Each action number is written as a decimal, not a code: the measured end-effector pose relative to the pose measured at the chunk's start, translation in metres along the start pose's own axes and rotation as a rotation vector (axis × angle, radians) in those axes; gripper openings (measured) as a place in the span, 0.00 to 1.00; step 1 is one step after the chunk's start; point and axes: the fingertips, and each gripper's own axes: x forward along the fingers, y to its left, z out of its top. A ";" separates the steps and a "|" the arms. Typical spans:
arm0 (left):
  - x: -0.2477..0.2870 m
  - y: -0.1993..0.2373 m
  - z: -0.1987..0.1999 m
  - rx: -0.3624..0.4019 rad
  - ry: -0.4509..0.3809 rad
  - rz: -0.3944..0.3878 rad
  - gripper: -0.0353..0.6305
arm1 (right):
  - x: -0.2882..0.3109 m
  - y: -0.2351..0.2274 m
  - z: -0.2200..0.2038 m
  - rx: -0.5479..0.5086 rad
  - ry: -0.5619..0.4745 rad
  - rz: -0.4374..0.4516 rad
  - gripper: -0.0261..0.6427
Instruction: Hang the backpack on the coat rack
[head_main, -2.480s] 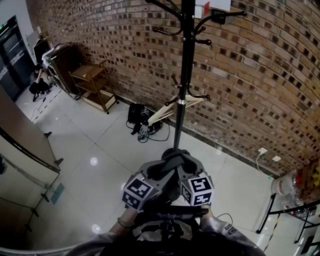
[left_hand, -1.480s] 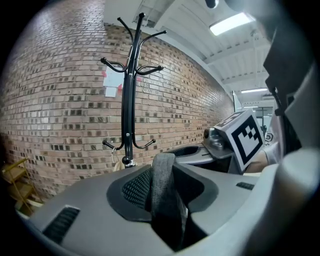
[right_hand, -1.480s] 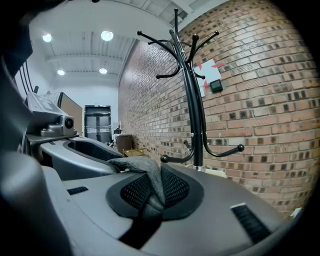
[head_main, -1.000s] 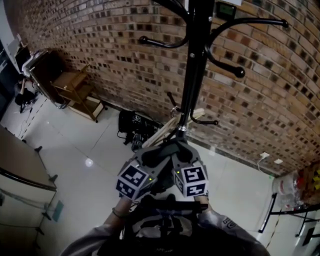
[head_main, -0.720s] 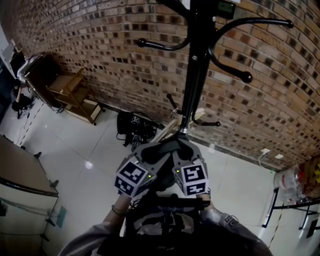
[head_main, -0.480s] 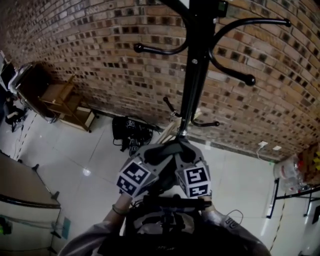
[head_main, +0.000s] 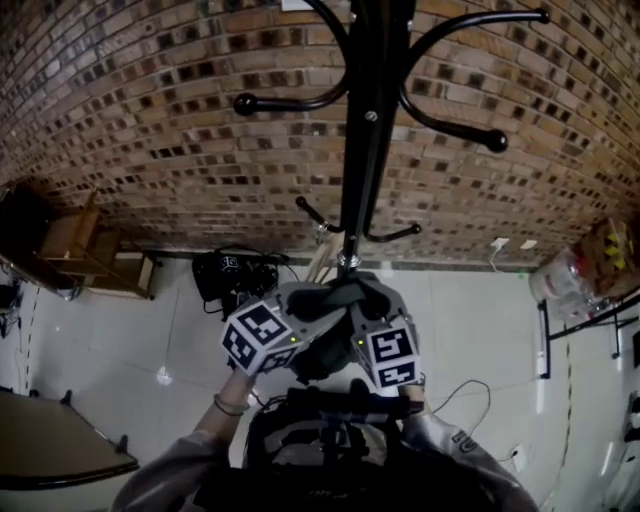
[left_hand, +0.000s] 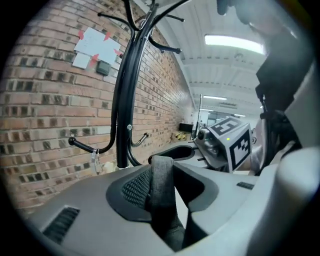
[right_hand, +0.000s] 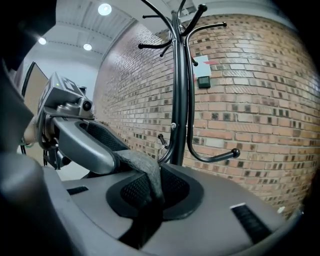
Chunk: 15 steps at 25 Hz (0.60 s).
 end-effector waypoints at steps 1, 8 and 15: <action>0.001 0.000 -0.001 -0.013 -0.010 -0.052 0.27 | 0.001 0.000 -0.002 -0.007 0.004 -0.011 0.12; 0.006 -0.003 0.000 -0.001 -0.019 -0.351 0.30 | 0.007 -0.003 -0.009 -0.060 0.045 -0.032 0.12; -0.001 -0.001 0.001 -0.036 -0.035 -0.503 0.31 | 0.013 0.001 -0.010 -0.085 0.105 0.009 0.12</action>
